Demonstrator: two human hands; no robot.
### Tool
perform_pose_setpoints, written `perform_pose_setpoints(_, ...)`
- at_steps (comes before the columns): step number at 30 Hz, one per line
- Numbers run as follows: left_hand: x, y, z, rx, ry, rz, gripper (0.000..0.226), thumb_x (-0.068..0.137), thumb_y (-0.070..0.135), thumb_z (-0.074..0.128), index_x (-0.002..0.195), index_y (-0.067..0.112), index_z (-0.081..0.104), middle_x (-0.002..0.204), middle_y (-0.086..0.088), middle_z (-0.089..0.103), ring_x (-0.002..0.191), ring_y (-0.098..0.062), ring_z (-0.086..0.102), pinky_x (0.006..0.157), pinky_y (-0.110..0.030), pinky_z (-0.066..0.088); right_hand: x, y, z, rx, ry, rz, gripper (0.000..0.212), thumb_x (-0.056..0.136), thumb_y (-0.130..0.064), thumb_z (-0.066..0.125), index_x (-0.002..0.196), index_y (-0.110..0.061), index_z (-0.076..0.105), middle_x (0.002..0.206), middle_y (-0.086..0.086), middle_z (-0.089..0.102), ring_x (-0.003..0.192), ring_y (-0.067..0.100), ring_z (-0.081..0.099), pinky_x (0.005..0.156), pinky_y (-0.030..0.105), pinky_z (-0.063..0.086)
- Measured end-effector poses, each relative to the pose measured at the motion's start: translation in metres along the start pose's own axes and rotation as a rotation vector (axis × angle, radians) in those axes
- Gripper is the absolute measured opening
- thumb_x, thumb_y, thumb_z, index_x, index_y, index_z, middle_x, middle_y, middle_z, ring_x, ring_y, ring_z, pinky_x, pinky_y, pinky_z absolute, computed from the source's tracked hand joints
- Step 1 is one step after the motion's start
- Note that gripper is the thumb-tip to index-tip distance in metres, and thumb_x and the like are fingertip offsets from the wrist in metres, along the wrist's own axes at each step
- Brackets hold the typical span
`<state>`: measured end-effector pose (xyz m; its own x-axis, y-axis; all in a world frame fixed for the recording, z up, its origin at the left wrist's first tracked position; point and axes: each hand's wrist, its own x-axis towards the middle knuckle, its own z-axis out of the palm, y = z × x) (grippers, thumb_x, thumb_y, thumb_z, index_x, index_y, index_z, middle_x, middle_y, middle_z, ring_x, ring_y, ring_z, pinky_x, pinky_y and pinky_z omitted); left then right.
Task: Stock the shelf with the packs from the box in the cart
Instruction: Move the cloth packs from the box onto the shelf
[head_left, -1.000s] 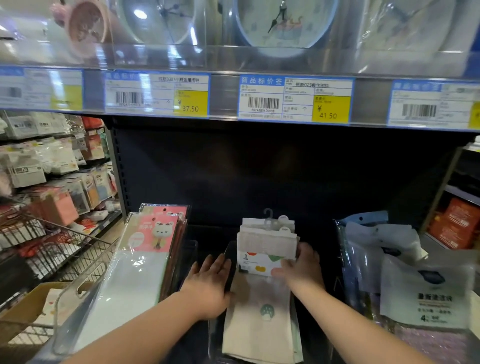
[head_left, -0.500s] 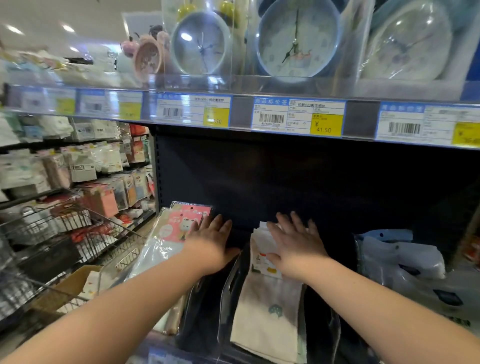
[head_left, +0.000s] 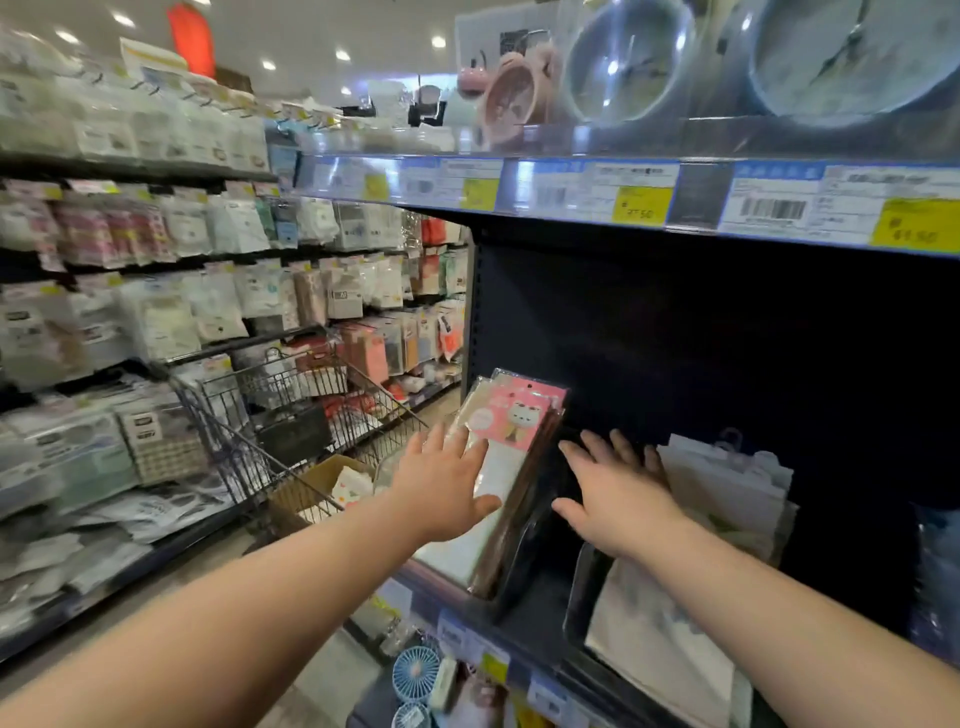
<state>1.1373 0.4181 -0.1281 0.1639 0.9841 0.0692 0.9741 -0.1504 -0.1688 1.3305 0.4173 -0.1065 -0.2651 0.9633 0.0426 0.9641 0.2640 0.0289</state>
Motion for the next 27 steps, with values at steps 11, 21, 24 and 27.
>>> perform_pose_setpoints(11, -0.051, -0.172, 0.051, -0.085, -0.047, -0.129, 0.078, 0.092, 0.06, 0.037, 0.153, 0.021, 0.01, 0.161, -0.008, 0.01, 0.148, -0.035, 0.005, 0.117, -0.054, 0.011, 0.053, -0.168, 0.016, -0.036, 0.023, -0.101, 0.068, 0.093, -0.053, 0.042, 0.15, -0.026, 0.016, 0.157, 0.001, 0.021, 0.145, 0.029, 0.016, 0.114, 0.05, 0.017)
perform_pose_setpoints(21, -0.098, -0.342, 0.102, -0.096, -0.138, -0.259, 0.081, 0.09, 0.063, 0.038, 0.153, 0.02, 0.01, 0.161, -0.009, 0.011, 0.147, -0.035, 0.005, 0.118, -0.054, 0.009, 0.108, -0.348, 0.058, 0.007, -0.076, -0.179, 0.067, 0.092, -0.054, 0.043, 0.148, -0.026, 0.02, 0.156, 0.0, 0.022, 0.146, 0.028, 0.015, 0.116, 0.055, 0.015)
perform_pose_setpoints(24, -0.1, -0.37, 0.12, -0.101, -0.141, -0.271, 0.081, 0.09, 0.062, 0.039, 0.153, 0.019, 0.011, 0.159, -0.009, 0.015, 0.147, -0.036, 0.006, 0.117, -0.055, 0.011, 0.123, -0.376, 0.067, -0.025, -0.094, -0.205, 0.066, 0.092, -0.055, 0.041, 0.148, -0.027, 0.02, 0.156, 0.001, 0.023, 0.145, 0.027, 0.017, 0.116, 0.053, 0.017)
perform_pose_setpoints(27, -0.096, -0.394, 0.137, -0.122, -0.168, -0.295, 0.08, 0.091, 0.062, 0.038, 0.153, 0.019, 0.01, 0.161, -0.009, 0.012, 0.148, -0.035, 0.004, 0.118, -0.055, 0.011, 0.144, -0.396, 0.078, -0.058, -0.102, -0.225, 0.067, 0.091, -0.056, 0.041, 0.148, -0.026, 0.02, 0.154, 0.001, 0.027, 0.143, 0.027, 0.023, 0.115, 0.053, 0.022)
